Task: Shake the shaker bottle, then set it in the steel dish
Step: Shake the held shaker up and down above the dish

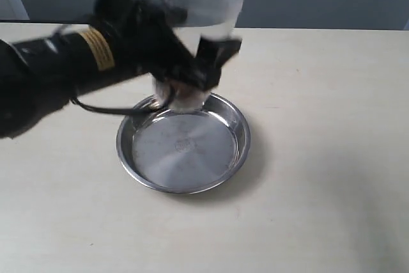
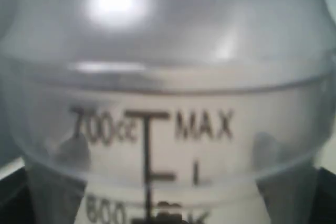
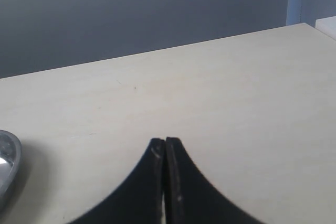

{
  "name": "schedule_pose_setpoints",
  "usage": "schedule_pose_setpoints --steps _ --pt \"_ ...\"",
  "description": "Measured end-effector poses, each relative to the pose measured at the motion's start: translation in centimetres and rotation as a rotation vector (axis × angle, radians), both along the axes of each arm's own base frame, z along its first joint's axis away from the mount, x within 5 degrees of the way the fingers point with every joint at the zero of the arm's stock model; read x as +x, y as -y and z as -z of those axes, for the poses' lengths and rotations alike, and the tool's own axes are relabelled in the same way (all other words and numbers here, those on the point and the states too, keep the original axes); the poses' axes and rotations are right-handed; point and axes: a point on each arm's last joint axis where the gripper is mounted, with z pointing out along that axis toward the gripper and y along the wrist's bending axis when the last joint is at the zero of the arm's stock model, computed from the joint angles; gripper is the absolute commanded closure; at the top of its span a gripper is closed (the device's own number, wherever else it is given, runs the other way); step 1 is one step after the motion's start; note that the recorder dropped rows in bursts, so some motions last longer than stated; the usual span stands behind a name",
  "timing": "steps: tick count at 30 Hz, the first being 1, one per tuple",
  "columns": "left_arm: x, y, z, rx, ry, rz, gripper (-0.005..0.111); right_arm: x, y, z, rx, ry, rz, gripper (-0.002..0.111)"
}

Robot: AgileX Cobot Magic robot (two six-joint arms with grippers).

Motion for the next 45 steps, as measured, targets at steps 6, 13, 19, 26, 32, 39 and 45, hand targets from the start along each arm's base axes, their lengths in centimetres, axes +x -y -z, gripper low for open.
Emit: schedule_pose_setpoints --steps 6,13,19,26,32,39,45 --pt "1.0 -0.5 5.7 0.042 -0.163 -0.076 0.106 0.0 0.0 0.0 0.000 0.000 0.000 0.109" --pt "-0.5 -0.4 -0.3 -0.039 0.049 -0.020 0.106 0.0 0.0 0.0 0.000 0.000 0.000 0.109" --pt "0.7 -0.8 8.1 0.093 -0.263 -0.104 0.106 0.0 0.0 0.0 0.000 0.000 0.000 0.109" --pt "-0.4 -0.5 1.2 -0.049 0.039 -0.032 0.106 0.0 0.0 0.0 0.000 0.000 0.000 0.109" --pt "-0.1 -0.9 8.7 0.118 -0.262 -0.081 0.106 0.0 0.0 0.0 0.000 0.000 0.000 0.109" --pt "-1.1 -0.9 2.4 -0.071 0.018 -0.052 0.106 0.0 0.0 0.0 0.000 0.000 0.000 0.109" --pt "-1.5 -1.0 7.2 0.053 -0.186 -0.066 0.106 0.0 0.0 0.0 0.000 0.000 0.000 0.109"
